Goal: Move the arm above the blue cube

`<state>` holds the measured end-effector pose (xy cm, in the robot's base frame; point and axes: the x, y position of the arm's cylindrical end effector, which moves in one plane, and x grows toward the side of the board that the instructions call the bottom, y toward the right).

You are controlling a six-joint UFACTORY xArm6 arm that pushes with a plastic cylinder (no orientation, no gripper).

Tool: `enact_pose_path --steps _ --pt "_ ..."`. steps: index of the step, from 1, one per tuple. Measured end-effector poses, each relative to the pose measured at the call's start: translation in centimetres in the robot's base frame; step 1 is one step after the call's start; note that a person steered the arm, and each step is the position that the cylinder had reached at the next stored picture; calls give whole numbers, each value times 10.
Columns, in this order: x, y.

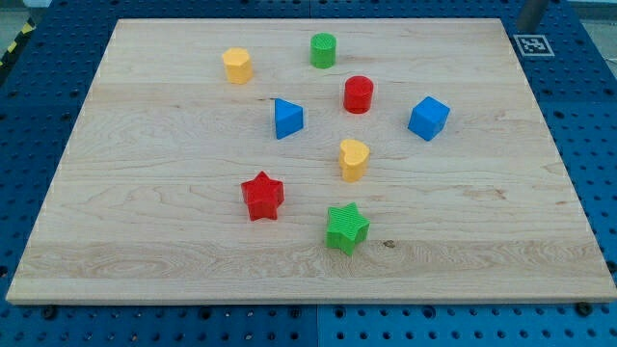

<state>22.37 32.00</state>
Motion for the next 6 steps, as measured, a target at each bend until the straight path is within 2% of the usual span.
enact_pose_path --steps 2,3,6 --pt "68 -70" --pt "86 -136" --pt "93 -164"
